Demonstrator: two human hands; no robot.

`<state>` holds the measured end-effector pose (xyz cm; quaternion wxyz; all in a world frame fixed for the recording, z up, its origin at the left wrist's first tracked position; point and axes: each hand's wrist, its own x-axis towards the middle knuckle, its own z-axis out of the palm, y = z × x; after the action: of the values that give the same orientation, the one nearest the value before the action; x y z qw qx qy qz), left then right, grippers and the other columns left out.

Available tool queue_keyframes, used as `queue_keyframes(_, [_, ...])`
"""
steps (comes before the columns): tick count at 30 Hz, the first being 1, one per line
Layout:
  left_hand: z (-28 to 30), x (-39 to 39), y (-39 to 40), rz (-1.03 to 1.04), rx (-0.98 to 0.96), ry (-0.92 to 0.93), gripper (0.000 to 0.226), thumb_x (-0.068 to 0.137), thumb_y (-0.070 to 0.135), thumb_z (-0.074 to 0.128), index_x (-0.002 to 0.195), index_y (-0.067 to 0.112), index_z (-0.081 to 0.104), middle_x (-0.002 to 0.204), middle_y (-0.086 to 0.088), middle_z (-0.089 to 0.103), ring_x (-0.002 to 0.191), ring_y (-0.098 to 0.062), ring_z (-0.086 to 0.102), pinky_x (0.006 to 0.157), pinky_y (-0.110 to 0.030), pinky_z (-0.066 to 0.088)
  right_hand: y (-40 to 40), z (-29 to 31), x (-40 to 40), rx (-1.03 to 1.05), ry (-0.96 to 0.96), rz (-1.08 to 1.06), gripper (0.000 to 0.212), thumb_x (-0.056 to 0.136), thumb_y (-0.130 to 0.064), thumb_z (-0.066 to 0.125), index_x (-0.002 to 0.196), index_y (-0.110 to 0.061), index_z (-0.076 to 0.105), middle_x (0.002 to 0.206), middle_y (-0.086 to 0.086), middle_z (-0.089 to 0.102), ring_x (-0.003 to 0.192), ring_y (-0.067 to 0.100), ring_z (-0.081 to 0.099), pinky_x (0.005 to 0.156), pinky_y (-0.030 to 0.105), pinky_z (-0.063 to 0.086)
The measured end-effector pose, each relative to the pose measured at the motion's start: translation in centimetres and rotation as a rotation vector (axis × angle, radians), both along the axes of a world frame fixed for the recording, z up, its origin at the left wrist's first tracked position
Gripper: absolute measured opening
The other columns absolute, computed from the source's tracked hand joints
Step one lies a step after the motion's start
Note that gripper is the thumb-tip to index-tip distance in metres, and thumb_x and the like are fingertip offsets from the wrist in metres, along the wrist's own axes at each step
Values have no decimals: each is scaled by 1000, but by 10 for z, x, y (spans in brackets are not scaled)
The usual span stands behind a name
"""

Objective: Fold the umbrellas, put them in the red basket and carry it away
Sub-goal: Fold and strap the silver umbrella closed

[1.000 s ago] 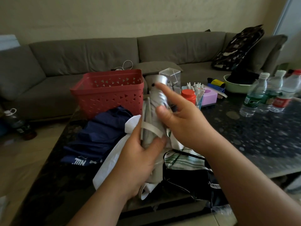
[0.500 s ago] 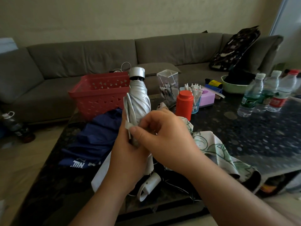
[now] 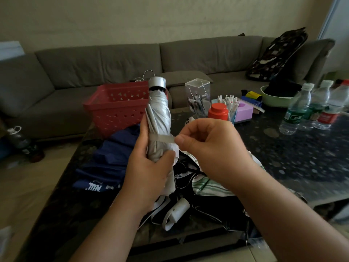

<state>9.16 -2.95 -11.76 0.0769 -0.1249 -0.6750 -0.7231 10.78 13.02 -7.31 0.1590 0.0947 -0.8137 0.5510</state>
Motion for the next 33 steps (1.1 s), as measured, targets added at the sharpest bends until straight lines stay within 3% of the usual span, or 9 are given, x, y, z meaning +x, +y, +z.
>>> queue_keyframes(4, [5,5,-1,-194,159,-80,94,94,-3,67,147,69,39,102,-3,72,71,-19,61,62,-37,53,4,-4,-5,-173,-66,25,11,89,-19,81,80,-16,76,71,2,75,65,17,66,65,40,57])
queue_keyframes(6, [7,9,-1,-342,266,-108,83,90,6,62,148,61,43,89,-10,59,61,-18,51,53,-29,46,0,-5,-4,-273,-111,77,11,90,-17,81,81,-13,75,70,5,74,62,13,65,60,29,54])
queue_keyframes(9, [7,12,2,-429,341,-120,78,91,6,59,152,51,44,89,-7,60,59,-12,54,48,-25,46,-5,-7,-2,-300,-100,66,12,90,-17,81,82,-10,74,76,17,74,62,17,66,61,33,56])
queue_keyframes(12, [7,12,6,-436,338,-85,79,89,1,54,150,50,47,108,-7,72,75,-16,68,58,-29,56,-8,-6,1,-330,-90,64,14,91,-15,79,83,-7,73,66,8,72,50,14,64,49,29,53])
queue_keyframes(16, [9,9,2,-395,281,-66,82,89,2,57,154,49,42,145,-4,65,127,-28,67,89,-42,63,-10,-7,4,-235,-30,-6,12,92,-15,79,82,-11,74,63,4,71,51,7,63,47,20,50])
queue_keyframes(19, [13,7,-8,-364,138,-65,72,92,3,70,151,40,50,139,-3,70,128,-27,67,100,-40,59,-8,-13,0,-136,6,-97,12,90,-22,81,80,-22,74,68,-1,74,60,14,70,55,33,59])
queue_keyframes(22, [16,8,-8,-303,30,-45,62,94,1,67,144,37,57,129,-1,75,121,-23,72,99,-39,60,-11,-17,-1,-20,42,-139,17,87,-25,83,76,-28,72,69,-15,71,59,2,64,55,17,50])
queue_keyframes(30, [11,16,8,-330,260,-93,63,101,12,40,158,38,37,143,-3,68,132,-24,64,109,-41,52,-22,-16,-5,-35,80,-211,13,86,-30,84,78,-27,74,70,-15,71,60,2,63,58,19,50])
queue_keyframes(33, [7,15,11,-223,239,-94,53,108,39,44,160,37,35,151,-4,60,136,-21,61,113,-45,50,-24,-17,-4,-33,31,-178,11,88,-30,82,81,-26,75,72,-12,72,63,4,66,60,25,55])
